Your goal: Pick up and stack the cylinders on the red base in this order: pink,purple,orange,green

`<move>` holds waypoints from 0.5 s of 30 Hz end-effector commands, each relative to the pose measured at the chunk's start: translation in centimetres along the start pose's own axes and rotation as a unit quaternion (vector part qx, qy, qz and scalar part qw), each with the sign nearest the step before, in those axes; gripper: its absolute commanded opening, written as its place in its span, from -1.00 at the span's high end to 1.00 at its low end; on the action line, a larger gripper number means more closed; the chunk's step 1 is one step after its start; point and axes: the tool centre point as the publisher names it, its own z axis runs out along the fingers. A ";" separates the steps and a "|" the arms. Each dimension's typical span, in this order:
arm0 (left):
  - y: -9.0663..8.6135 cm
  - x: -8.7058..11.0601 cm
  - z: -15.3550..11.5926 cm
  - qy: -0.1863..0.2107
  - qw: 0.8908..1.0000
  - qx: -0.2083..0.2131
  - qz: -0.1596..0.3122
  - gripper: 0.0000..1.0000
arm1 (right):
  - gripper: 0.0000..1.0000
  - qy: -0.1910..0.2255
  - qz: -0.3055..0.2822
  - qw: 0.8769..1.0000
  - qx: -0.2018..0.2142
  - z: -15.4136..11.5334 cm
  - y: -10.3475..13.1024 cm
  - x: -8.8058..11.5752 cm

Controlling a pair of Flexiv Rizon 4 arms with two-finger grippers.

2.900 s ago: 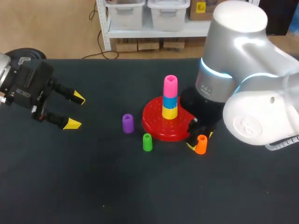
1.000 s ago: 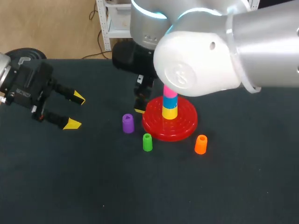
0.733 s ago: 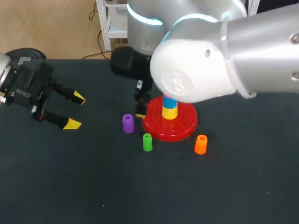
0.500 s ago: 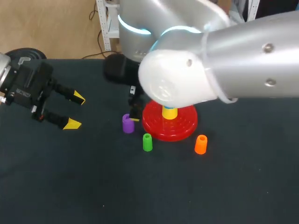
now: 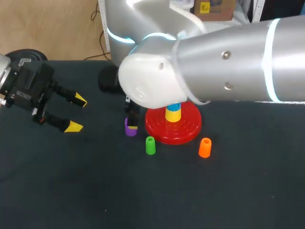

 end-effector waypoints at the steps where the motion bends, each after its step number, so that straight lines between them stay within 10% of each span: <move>1: 0.0 0.1 0.0 -0.001 1.000 0.000 0.001 -1.00 | -1.00 -0.007 0.001 1.000 -0.004 0.7 -0.3 -0.3; 15: 0.0 0.1 0.0 -0.001 1.000 0.000 0.001 -1.00 | -1.00 -0.015 -0.010 1.000 -0.012 2.9 -0.7 -0.6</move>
